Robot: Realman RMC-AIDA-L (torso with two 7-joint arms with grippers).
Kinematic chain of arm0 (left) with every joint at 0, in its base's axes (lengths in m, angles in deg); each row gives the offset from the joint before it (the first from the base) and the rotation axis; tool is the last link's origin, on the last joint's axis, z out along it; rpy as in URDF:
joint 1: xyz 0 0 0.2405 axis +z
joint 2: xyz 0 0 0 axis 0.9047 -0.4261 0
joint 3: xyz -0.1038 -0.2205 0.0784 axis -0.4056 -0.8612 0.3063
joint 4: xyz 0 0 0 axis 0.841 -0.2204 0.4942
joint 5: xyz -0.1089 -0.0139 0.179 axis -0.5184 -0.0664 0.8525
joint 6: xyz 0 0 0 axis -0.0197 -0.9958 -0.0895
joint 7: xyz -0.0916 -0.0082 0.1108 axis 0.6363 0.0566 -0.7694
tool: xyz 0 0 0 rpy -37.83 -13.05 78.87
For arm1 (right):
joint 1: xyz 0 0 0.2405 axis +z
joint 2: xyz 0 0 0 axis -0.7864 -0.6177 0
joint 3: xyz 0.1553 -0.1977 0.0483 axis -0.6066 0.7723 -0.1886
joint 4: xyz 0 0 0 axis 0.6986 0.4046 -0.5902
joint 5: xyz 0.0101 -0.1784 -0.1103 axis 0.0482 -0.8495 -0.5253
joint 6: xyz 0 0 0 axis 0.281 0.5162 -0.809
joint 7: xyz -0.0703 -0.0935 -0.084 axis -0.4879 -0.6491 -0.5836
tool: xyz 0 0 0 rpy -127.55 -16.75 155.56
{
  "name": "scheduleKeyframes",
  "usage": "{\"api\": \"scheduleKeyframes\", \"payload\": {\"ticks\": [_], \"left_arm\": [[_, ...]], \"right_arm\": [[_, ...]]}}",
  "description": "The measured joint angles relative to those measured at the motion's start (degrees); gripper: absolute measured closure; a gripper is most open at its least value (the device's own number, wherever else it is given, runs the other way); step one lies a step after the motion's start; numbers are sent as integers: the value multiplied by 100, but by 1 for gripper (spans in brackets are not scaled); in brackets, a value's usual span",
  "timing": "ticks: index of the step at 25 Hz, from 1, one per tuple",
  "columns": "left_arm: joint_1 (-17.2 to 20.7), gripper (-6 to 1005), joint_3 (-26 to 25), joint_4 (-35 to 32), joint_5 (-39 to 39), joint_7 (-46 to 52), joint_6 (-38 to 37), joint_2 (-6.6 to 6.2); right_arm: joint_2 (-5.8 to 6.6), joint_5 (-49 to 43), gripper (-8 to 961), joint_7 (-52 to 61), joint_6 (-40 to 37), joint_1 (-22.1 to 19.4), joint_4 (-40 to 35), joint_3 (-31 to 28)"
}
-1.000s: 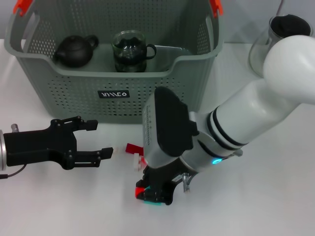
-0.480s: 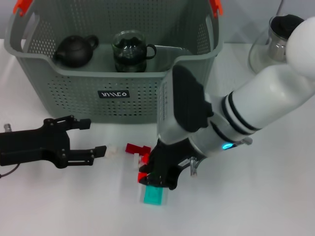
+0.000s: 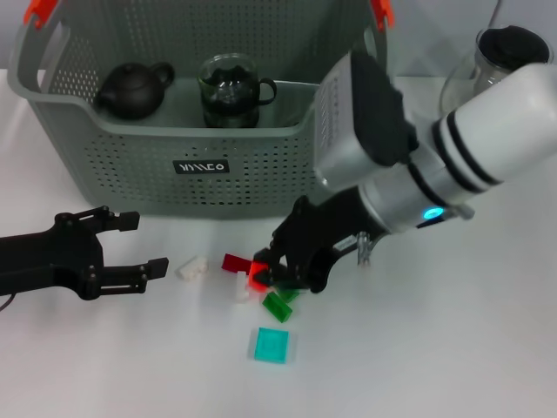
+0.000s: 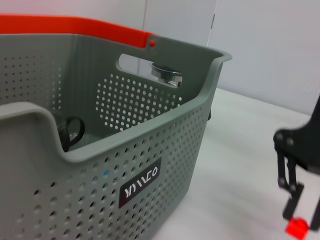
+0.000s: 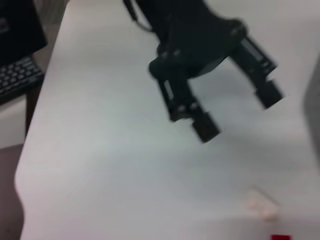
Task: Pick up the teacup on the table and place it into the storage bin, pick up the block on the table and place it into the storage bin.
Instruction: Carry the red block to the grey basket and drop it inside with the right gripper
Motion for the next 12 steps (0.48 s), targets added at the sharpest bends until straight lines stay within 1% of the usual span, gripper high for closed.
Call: {"api": "scheduleKeyframes", "payload": {"ticks": [7, 12], "left_arm": [[-29, 112, 6, 1, -1, -8, 3, -8], [-77, 112, 49, 29, -2, -10, -5, -8]], "right_arm": [[5, -161, 759, 6, -401, -12, -453, -721], [31, -176, 757, 10, -455, 69, -886, -1210]]}}
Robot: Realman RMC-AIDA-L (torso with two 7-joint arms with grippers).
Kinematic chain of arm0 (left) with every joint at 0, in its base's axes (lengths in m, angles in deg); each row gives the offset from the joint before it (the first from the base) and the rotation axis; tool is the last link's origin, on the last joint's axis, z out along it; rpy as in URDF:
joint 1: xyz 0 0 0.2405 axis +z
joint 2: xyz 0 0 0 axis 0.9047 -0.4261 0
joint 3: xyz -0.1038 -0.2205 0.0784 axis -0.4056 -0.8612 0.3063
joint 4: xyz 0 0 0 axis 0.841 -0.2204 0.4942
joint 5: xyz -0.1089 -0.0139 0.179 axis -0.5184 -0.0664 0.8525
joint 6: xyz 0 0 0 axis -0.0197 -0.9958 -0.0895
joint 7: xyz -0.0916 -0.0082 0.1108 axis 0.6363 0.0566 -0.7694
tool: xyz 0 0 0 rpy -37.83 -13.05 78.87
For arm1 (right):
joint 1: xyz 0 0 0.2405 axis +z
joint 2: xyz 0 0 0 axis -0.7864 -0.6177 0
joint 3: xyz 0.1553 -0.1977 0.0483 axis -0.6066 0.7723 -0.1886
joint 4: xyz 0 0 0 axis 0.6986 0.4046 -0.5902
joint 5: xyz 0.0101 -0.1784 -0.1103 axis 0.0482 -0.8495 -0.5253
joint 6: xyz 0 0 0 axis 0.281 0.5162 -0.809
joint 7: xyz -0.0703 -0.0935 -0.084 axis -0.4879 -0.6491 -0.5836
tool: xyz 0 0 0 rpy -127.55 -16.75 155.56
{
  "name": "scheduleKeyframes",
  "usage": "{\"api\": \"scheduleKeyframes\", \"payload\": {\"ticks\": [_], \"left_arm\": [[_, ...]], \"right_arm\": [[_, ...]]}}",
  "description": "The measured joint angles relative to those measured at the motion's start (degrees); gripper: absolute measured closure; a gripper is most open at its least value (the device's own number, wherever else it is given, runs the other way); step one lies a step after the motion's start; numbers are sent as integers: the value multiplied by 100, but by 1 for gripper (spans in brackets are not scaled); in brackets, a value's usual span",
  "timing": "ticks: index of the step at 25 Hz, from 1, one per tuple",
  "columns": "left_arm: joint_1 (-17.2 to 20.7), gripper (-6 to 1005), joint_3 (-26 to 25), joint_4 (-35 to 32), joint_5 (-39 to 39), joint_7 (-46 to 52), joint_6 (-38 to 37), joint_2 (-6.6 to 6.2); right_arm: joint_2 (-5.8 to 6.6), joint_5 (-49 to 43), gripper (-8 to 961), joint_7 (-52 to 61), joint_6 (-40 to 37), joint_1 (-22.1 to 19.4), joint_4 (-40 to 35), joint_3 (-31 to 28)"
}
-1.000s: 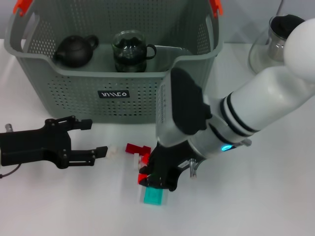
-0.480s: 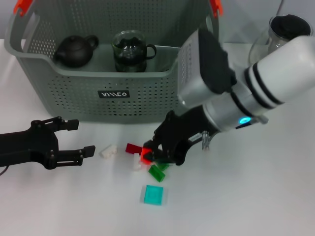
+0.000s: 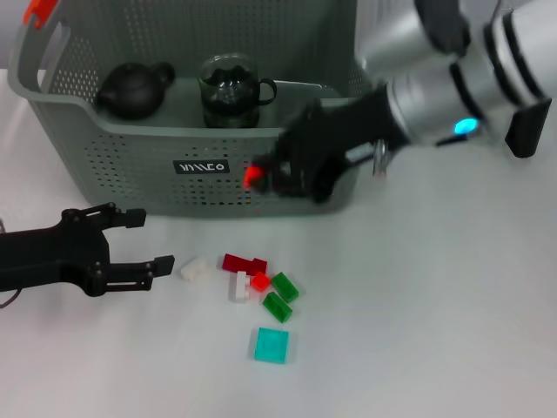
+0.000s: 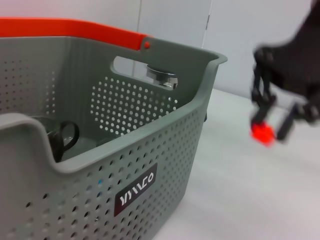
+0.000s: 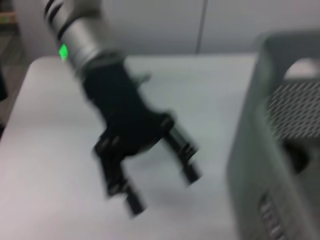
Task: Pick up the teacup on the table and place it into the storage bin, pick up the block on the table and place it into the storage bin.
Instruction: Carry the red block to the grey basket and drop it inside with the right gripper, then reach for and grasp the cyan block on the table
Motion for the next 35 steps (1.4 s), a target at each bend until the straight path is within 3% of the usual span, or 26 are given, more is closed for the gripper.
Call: {"api": "scheduleKeyframes", "payload": {"ticks": [9, 18, 29, 35], "left_arm": [[-37, 112, 4, 18, -24, 0, -4, 0], [-65, 112, 5, 1, -43, -6, -119, -1], [-167, 112, 4, -31, -6, -7, -248, -71], [-189, 112, 12, -31, -1, -5, -263, -78]], "right_arm": [[-4, -267, 752, -32, 245, 514, -132, -787], [12, -990, 746, 423, 1388, 968, 433, -1165], [-28, -1353, 739, 848, 1925, 1009, 588, -1151], [-22, -1415, 491, 911, 2042, 1010, 589, -1163]]}}
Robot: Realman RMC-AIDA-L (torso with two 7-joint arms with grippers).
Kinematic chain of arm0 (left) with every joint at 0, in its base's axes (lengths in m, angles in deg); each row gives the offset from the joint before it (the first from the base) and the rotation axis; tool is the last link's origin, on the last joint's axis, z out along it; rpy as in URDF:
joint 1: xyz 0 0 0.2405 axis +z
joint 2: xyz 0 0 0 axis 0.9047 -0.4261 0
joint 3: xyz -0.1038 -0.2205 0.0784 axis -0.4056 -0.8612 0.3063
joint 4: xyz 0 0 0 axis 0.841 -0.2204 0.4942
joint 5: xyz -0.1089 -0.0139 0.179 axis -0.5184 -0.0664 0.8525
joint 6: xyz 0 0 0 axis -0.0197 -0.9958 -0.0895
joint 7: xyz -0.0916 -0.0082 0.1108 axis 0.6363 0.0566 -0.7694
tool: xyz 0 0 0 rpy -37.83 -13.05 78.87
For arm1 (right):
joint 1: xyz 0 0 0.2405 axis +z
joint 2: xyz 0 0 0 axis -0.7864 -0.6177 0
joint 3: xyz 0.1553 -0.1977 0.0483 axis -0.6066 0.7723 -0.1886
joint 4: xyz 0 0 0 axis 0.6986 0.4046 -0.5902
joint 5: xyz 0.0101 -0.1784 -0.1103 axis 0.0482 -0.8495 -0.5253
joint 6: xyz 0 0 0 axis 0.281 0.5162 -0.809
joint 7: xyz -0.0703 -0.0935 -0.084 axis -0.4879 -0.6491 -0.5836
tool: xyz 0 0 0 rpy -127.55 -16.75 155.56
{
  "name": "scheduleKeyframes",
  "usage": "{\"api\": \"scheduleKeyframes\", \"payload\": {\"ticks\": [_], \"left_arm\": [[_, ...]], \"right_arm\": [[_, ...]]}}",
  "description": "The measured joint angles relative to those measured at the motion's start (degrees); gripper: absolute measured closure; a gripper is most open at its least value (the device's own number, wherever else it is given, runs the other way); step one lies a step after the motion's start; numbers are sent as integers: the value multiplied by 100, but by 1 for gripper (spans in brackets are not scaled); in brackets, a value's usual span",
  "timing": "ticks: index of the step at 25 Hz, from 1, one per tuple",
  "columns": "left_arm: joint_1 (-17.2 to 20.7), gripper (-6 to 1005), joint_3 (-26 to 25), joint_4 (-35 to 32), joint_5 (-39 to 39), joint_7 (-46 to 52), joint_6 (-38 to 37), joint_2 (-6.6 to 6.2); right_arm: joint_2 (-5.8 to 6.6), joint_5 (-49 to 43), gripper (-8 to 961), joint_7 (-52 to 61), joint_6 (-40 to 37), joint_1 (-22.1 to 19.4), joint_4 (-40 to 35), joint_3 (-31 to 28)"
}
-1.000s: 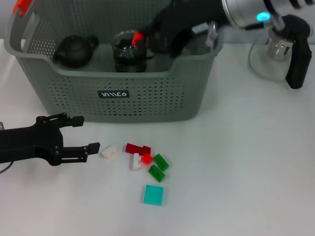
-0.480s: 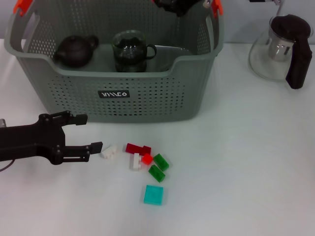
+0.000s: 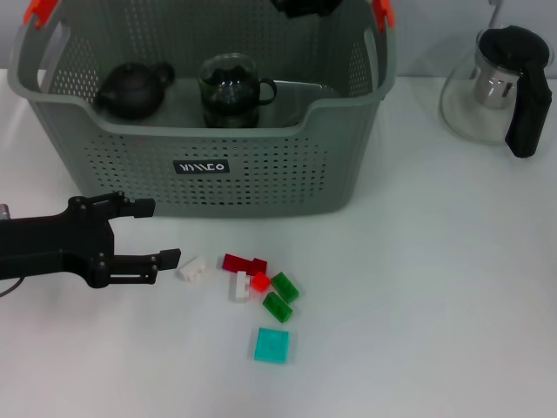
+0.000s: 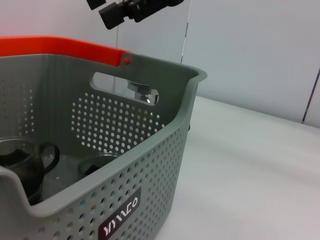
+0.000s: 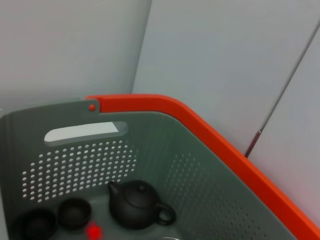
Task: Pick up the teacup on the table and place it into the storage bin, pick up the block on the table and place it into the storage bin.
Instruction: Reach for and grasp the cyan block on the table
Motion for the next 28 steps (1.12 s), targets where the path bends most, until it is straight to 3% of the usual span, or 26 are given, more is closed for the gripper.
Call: {"api": "scheduleKeyframes", "payload": {"ticks": [5, 16, 24, 28], "left_arm": [[-2, 112, -16, 6, -4, 3, -7, -1], [-39, 112, -7, 6, -24, -12, -72, -3], [-58, 112, -3, 2, 0, -58, -111, -18], [-57, 112, -2, 2, 0, -58, -111, -19]], "right_arm": [[-7, 244, 242, -31, -104, -148, -221, 18], [-17, 1925, 31, -743, -1364, -1551, -1535, 71], [-29, 2087, 24, -968, -2003, -2673, -2302, 546], [-24, 2070, 25, -893, -2459, -2929, -2414, 666]]}}
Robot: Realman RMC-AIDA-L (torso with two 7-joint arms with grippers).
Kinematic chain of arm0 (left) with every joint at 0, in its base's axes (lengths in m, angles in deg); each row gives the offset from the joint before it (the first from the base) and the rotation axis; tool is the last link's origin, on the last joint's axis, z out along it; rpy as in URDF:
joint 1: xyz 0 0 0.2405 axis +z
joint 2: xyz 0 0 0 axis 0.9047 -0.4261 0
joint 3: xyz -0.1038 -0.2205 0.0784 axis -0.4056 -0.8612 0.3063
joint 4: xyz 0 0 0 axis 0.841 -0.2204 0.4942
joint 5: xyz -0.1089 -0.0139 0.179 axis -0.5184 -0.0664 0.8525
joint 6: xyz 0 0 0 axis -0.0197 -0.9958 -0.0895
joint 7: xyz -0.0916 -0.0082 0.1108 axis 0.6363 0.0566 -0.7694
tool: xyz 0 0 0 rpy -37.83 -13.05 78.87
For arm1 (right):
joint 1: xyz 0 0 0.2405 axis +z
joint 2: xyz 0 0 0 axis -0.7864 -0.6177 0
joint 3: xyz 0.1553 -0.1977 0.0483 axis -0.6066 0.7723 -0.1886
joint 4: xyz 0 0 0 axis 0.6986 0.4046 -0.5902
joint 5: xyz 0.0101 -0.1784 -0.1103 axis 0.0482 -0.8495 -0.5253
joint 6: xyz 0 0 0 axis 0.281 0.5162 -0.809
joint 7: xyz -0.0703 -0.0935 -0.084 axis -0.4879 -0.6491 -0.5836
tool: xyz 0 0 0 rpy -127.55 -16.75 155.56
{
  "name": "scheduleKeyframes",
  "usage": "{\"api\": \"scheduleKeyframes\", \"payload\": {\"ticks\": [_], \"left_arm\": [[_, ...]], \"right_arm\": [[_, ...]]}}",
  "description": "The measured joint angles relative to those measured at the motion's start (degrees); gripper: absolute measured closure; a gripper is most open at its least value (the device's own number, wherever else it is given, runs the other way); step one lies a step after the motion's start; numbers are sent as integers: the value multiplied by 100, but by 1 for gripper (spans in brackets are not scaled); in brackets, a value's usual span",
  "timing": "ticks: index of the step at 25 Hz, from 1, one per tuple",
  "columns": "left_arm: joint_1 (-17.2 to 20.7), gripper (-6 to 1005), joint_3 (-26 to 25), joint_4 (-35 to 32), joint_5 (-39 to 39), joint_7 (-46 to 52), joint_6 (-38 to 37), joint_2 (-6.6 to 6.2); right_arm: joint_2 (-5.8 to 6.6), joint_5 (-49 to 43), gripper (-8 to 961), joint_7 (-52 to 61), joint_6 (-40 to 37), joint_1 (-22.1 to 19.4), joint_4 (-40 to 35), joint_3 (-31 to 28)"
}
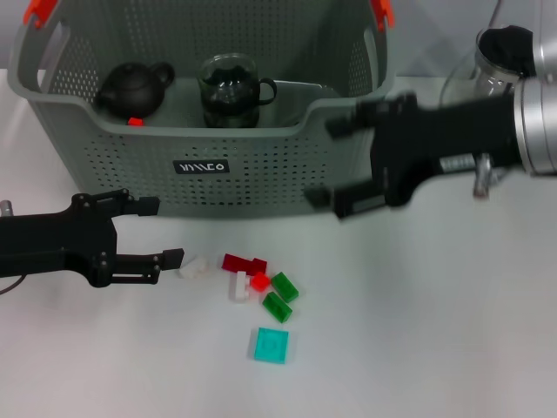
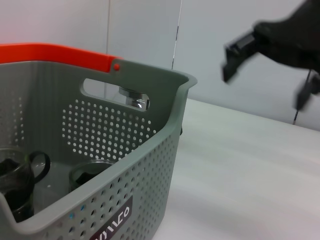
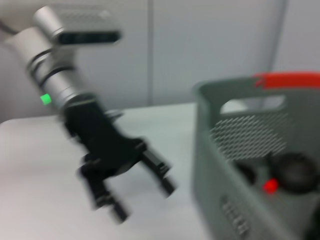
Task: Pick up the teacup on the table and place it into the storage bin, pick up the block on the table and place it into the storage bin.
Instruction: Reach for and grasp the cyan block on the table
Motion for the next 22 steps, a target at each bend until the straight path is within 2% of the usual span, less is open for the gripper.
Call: {"api": "scheduleKeyframes", "payload": {"ticks": [4, 9, 15, 19, 22], "left_arm": [[0, 112, 2, 0, -1, 0, 2, 0], [11, 112, 4, 5, -1, -40, 9, 0], [47, 113, -3, 25, -1, -112, 43, 8], [51, 113, -13, 36, -1, -157, 35, 17], [55, 113, -11, 55, -1, -203, 48, 21]], "right_arm": [[-5, -220, 26, 501, -645, 95, 35, 142], [-6, -774, 25, 1299, -948, 468, 151, 793], [-19, -1075, 25, 1874, -842, 1234, 926, 1635], [-31, -1096, 26, 2025, -514, 1783, 1629, 2036], [-52, -1082, 26, 2030, -203, 2040, 2015, 2271]]}}
